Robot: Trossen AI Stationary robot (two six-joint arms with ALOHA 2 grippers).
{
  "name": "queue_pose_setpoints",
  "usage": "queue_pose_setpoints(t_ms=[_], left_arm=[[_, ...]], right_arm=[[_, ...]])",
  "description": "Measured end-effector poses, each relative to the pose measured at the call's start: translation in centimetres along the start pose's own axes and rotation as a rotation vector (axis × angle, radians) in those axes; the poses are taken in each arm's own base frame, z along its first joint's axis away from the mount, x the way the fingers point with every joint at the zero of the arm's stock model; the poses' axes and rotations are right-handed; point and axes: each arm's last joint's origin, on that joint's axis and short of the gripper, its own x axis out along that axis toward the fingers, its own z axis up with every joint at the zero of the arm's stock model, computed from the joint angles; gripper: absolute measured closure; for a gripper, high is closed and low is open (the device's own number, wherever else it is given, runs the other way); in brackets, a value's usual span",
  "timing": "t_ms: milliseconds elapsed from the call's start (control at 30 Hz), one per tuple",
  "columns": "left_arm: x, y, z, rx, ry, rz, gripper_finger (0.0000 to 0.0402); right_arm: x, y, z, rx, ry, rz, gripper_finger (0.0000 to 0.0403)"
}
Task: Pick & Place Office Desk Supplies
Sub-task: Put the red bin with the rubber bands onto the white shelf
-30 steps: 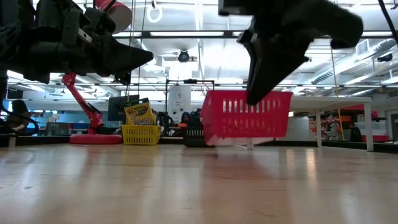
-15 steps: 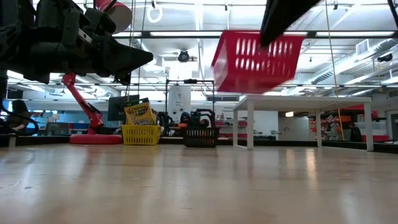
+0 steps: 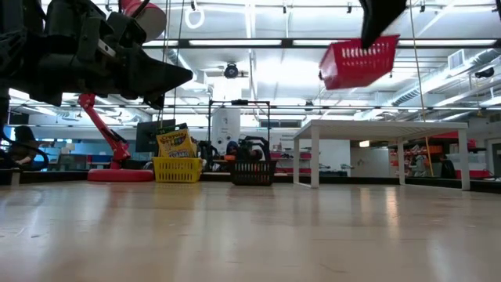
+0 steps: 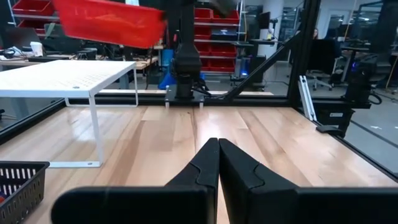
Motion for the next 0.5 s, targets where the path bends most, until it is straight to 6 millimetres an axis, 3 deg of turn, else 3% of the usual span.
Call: queue_pose_setpoints(t_ms=[167,367,500], left_arm=[[0.0,0.0,0.0,0.005,0.004,-0.001,0.0388],[0.0,0.0,0.0,0.015,0.004,0.000,0.0388],[0.0,0.0,0.0,0.016,0.002,0.000,0.0388]], right_arm=[[2.7,-3.3,-3.8,-0.002,0.077,0.020,0.0393],[4.9,-5.1,-8.6,-0.002,0.149,0.018,0.0393],[5.3,-6.0,-10.8,-0.009,0.139,0.011,0.0393]])
